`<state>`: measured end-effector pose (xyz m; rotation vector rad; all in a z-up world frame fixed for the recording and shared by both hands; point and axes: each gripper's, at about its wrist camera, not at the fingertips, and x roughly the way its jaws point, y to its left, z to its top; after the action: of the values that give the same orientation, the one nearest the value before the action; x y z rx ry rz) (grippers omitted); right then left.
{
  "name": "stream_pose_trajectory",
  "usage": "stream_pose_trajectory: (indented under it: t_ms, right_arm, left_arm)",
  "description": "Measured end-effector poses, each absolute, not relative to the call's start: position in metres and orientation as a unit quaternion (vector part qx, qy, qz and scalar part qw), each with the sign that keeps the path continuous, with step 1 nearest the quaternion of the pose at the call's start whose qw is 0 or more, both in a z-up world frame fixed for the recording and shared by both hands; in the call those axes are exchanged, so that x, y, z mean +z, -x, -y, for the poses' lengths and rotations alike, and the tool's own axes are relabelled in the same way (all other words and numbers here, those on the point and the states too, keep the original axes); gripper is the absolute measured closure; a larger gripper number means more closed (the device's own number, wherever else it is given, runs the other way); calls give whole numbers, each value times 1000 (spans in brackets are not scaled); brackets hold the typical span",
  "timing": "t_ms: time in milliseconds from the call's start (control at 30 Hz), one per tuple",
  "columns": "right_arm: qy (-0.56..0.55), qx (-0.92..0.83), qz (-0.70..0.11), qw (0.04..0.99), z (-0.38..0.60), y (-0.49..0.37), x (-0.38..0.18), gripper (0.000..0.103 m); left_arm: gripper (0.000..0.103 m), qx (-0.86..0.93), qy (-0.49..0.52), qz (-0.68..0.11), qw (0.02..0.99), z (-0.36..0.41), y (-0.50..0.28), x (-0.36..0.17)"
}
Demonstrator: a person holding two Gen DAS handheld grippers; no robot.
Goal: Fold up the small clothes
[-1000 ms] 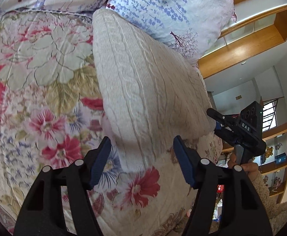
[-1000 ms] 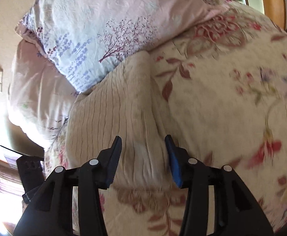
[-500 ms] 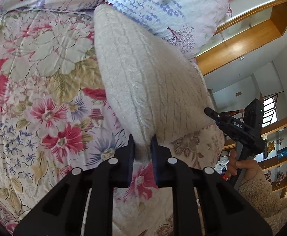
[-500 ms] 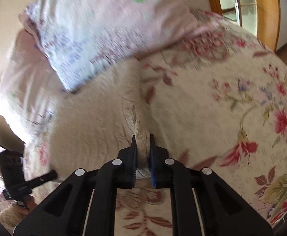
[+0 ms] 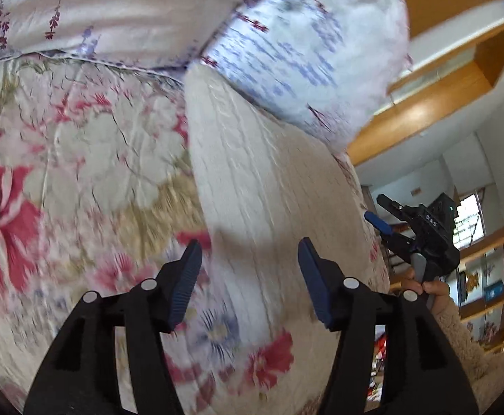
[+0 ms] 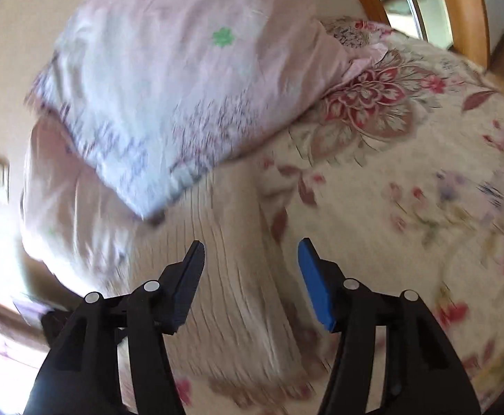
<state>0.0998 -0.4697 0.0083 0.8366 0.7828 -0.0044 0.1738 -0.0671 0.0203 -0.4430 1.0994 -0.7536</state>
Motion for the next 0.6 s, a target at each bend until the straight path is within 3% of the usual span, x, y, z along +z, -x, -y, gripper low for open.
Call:
stream_pose_trajectory:
  t_ms: [200, 300, 333, 600]
  right_arm:
    - [-409, 3, -404, 818, 464, -156, -6, 49]
    - [-395, 16, -414, 820, 452, -169, -11, 73]
    - [-388, 20, -408, 827, 449, -168, -9, 92]
    - [-364, -45, -424, 828, 454, -163, -24, 94]
  left_arm:
    - [42, -335, 203, -516, 762, 79, -204, 19]
    - [42, -330, 203, -523, 759, 82, -216, 15]
    - [42, -330, 207, -523, 758, 83, -217, 15]
    - [39, -330, 217, -531, 749, 93, -229, 7]
